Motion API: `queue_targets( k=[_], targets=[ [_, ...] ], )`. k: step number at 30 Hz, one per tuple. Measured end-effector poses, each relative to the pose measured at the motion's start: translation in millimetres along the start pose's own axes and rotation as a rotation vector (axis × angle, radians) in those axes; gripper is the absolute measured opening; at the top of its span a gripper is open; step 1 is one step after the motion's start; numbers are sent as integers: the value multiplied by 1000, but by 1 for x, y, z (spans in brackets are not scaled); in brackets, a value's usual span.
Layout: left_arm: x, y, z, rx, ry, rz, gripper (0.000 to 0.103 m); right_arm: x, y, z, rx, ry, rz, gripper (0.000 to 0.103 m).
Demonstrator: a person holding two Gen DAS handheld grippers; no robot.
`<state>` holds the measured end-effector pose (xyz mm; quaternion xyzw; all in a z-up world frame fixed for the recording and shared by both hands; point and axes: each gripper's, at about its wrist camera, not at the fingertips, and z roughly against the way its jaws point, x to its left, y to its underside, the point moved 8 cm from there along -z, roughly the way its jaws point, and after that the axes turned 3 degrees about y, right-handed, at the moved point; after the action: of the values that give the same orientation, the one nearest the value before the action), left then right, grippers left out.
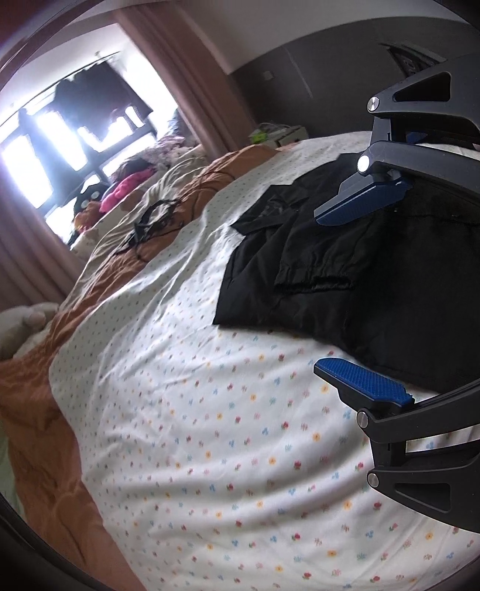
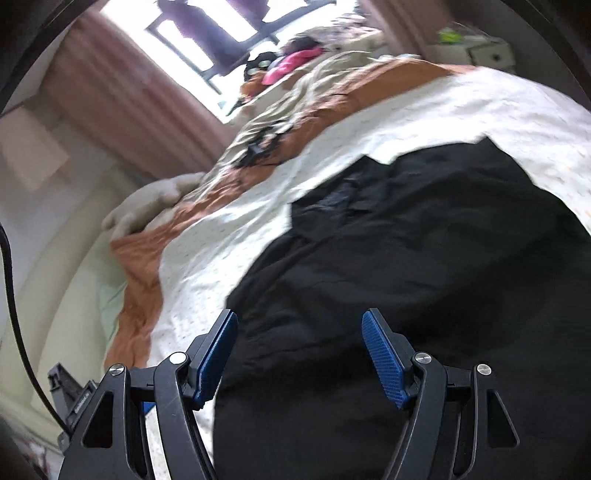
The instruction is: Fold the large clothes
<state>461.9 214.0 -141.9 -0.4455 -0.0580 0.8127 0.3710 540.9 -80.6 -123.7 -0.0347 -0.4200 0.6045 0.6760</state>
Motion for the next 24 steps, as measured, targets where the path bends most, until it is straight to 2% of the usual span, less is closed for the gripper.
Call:
queue_targets(
  k=[7, 14, 18, 24],
  targets=[
    [-29, 25, -27, 50, -49, -122, 75, -73, -8, 4, 3, 74, -128, 70],
    [-66, 39, -48, 82, -17, -198, 74, -101, -24, 11, 14, 63, -187, 70],
    [-73, 43, -65, 107, -64, -239, 74, -117, -25, 16, 22, 84, -235, 70],
    [-66, 40, -98, 158, -127, -244, 74, -125, -32, 21, 11, 61, -251, 70]
  ],
)
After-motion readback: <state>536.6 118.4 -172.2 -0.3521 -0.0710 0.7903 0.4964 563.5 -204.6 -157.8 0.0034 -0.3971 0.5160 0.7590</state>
